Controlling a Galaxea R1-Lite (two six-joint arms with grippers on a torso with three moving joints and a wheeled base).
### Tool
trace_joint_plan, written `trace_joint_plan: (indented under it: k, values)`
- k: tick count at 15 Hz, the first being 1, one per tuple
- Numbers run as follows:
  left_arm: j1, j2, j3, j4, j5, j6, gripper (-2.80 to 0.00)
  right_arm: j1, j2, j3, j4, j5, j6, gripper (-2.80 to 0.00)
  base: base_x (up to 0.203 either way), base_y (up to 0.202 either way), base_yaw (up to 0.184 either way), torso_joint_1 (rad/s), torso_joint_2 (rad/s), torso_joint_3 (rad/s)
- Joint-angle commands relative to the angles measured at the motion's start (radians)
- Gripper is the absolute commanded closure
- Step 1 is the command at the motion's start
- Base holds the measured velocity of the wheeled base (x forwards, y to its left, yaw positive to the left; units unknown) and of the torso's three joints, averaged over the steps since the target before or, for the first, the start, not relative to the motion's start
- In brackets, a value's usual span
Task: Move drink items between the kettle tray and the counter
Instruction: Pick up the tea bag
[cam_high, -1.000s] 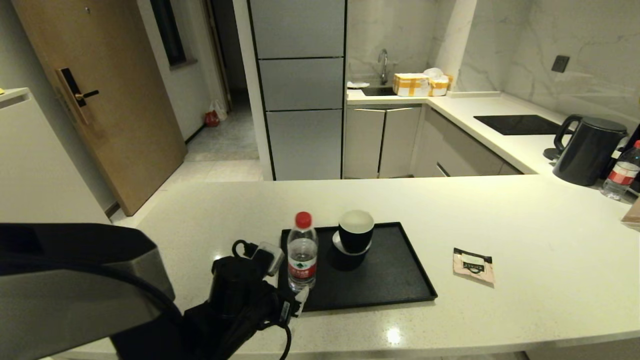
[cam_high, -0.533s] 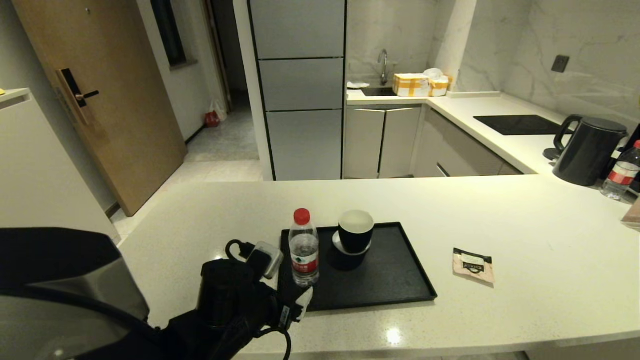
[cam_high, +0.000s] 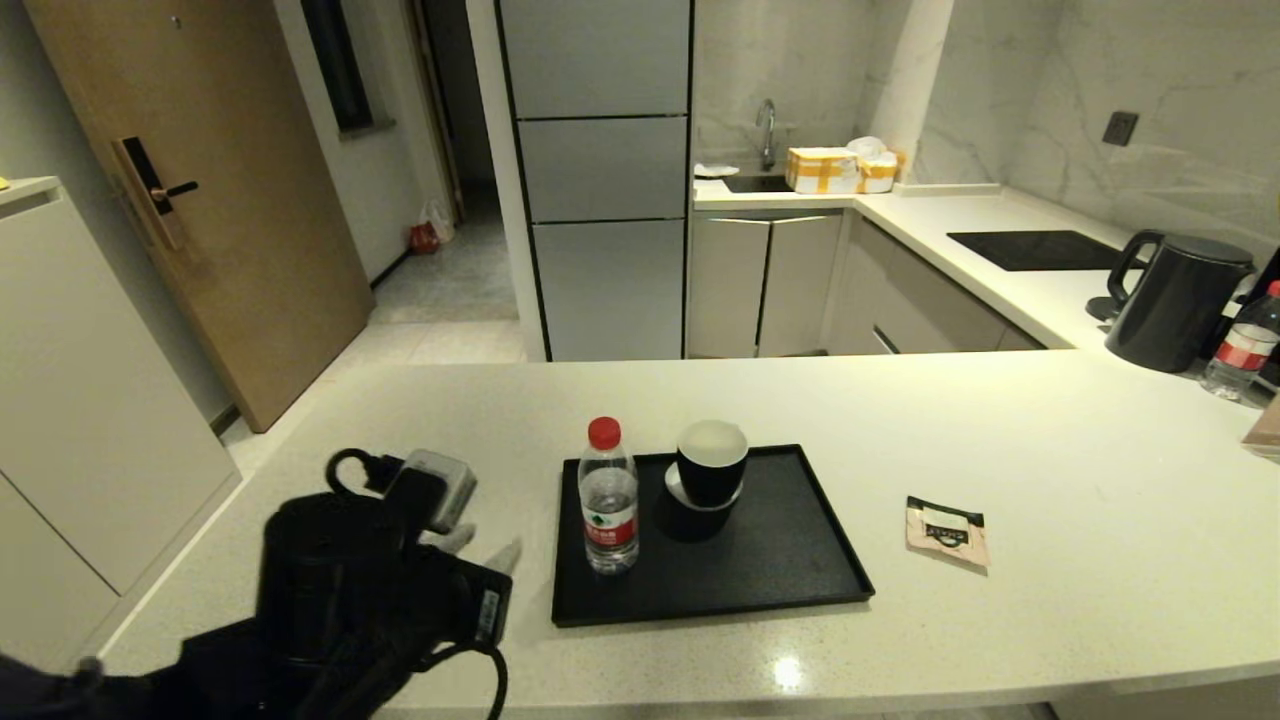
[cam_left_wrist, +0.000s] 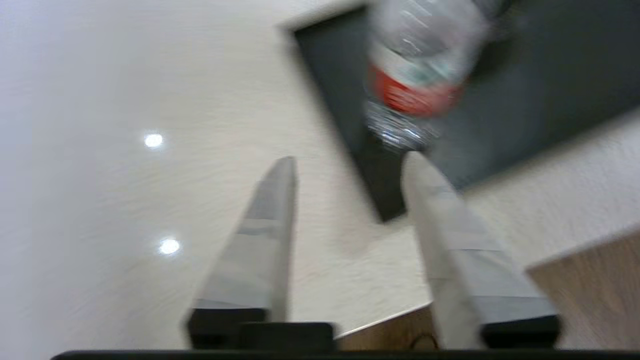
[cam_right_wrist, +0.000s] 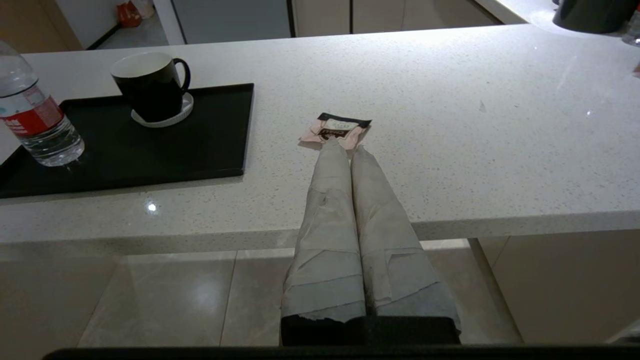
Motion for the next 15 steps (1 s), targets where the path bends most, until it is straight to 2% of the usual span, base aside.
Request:
trace_joint_plan:
  k: [1,3,5,6,7,8,10,12,14,15]
  values:
    - [0.055,-0.371,-0.072,0.360,0.048,-0.044,0.00,0.001,0.000,0.002,0.000,0.000,0.000,0.00,0.000,0.000,0.000,0.000,0.00,0.000]
    - [0.140,-0.603,-0.210,0.800,0.078,-0.121,0.00,-0.001,0.000,0.002,0.000,0.000,0.000,0.00,0.000,0.000,0.000,0.000,0.00,0.000]
    - [0.280,-0.796,-0.414,1.236,0.098,-0.195,0.00,-0.001,0.000,0.002,0.000,0.000,0.000,0.00,0.000,0.000,0.000,0.000,0.00,0.000]
    - [0.336,-0.842,-0.471,1.351,0.107,-0.230,0.00,-0.001,0.000,0.002,0.000,0.000,0.000,0.00,0.000,0.000,0.000,0.000,0.00,0.000]
    - [0.358,-0.860,-0.493,1.395,0.117,-0.260,0.00,-0.001,0.000,0.002,0.000,0.000,0.000,0.00,0.000,0.000,0.000,0.000,0.00,0.000]
    - [0.371,-0.870,-0.500,1.421,0.111,-0.252,0.00,-0.001,0.000,0.002,0.000,0.000,0.000,0.00,0.000,0.000,0.000,0.000,0.00,0.000]
    - [0.433,-0.984,-0.511,1.549,0.076,-0.219,0.00,0.000,0.000,0.002,0.000,0.000,0.000,0.00,0.000,0.000,0.000,0.000,0.00,0.000]
    - [0.496,-1.232,-0.499,1.645,-0.031,-0.174,0.00,0.001,0.000,0.002,0.000,0.000,0.000,0.00,0.000,0.000,0.000,0.000,0.00,0.000]
    - [0.551,-1.490,-0.460,1.699,-0.203,-0.133,0.00,0.001,0.000,0.002,0.000,0.000,0.000,0.00,0.000,0.000,0.000,0.000,0.00,0.000]
    - [0.577,-1.569,-0.411,1.686,-0.291,-0.113,0.00,0.001,0.000,0.002,0.000,0.000,0.000,0.00,0.000,0.000,0.000,0.000,0.00,0.000]
